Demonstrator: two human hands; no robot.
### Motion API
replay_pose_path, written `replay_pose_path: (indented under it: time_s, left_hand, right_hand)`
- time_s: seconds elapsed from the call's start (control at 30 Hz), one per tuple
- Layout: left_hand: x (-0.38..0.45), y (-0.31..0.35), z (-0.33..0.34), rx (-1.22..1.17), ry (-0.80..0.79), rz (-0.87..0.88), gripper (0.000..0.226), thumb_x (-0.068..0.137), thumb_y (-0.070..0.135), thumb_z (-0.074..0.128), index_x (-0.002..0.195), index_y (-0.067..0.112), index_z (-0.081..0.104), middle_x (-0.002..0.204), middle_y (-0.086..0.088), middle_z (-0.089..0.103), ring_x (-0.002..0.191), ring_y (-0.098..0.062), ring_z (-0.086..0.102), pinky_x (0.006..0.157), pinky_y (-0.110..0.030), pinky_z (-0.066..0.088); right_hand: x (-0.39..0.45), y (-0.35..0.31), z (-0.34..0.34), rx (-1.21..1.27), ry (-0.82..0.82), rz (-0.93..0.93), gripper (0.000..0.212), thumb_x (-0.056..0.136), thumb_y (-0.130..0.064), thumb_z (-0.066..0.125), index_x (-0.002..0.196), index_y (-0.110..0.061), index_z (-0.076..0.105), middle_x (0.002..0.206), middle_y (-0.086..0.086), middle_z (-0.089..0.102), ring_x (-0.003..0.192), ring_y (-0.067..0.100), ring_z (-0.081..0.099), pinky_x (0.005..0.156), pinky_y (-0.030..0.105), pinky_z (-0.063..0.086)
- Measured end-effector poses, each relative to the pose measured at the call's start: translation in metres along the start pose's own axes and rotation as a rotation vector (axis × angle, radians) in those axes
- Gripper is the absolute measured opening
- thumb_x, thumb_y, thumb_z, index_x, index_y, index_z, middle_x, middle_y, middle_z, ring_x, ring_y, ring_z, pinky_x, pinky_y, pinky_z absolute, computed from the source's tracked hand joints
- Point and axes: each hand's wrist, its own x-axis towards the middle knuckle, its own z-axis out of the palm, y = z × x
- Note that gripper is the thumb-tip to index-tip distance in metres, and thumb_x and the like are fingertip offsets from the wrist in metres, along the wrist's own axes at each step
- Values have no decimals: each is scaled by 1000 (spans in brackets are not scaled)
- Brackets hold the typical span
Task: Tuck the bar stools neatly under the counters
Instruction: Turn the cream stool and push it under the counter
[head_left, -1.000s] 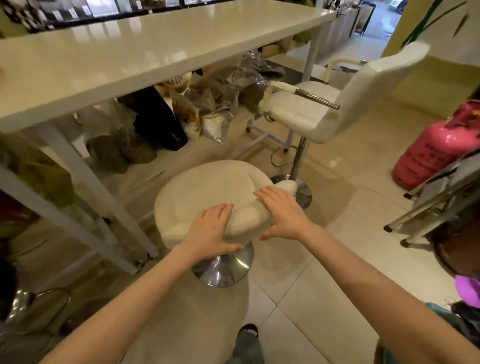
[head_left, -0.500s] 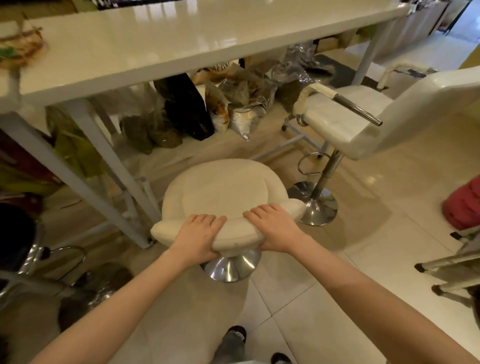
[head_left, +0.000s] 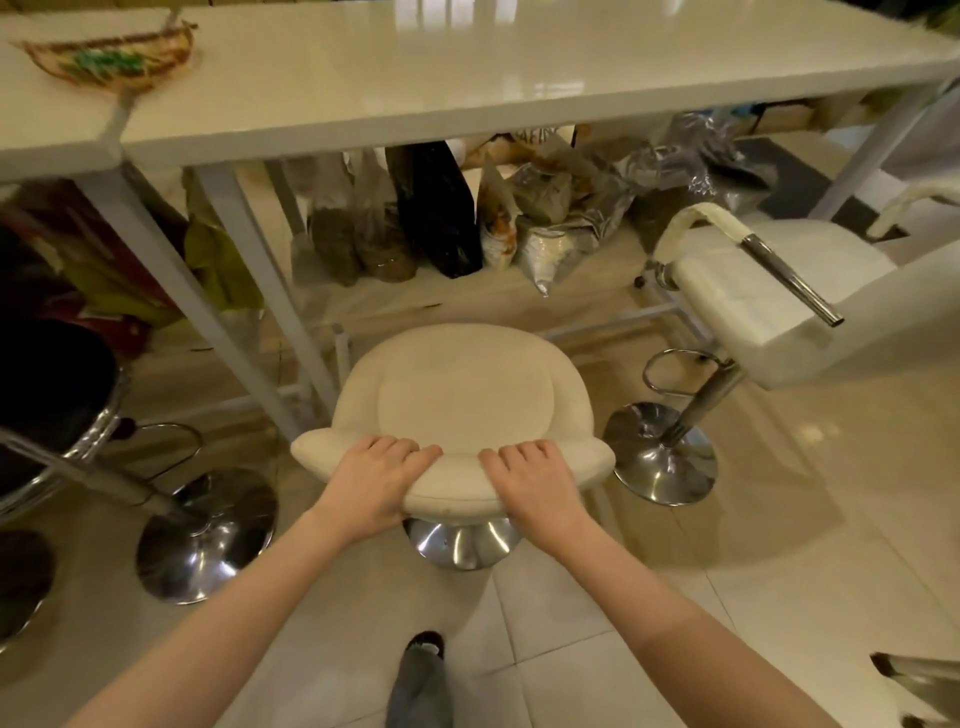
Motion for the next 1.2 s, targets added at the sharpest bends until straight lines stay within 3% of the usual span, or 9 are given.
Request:
replay_pose_path:
  time_s: [0.27,0.43,0.77,0.93,1.2]
  left_hand:
    - [21,-23,3,28,22,-7,76,47,33,79,115,25,46,88,2,67,74,-18,64,67,-28,34]
    - [35,-42,6,-9,65,16,80,43,32,82,115,26,46,87,3,67,73,-17,64,65,-25,48]
    - [67,-94,5,-8,69,29,81,44,33,84,114,27,45,90,3,68,76,-17,65,69,-26,49]
    - [88,-115,7,-15,75,28,81,43,32,84,114,27,45,87,4,68,74,-17,65,68,-26,49]
    - [110,-141,12,-22,97,47,78,43,29,84,114,24,52,90,2,68,76,-19,65,71,-29,50]
  right_hand:
    - [29,7,6,-19,64,-14,34,44,-8,68,78,-16,63,56,-1,58,50,20,54,52,28,45]
    - [50,10,13,-29,71,-11,36,46,-8,72,80,-16,64,57,-1,59,51,20,55,52,28,45]
    - [105,7,25,-51,109,33,34,45,-5,67,78,-16,65,55,-2,56,49,20,52,52,29,45]
    - [132,17,27,-43,165,55,30,53,1,47,75,-15,61,51,-1,51,46,19,47,49,29,40]
    - [159,25,31,-16,78,66,41,42,-5,71,81,-14,61,57,0,57,50,21,52,53,29,44]
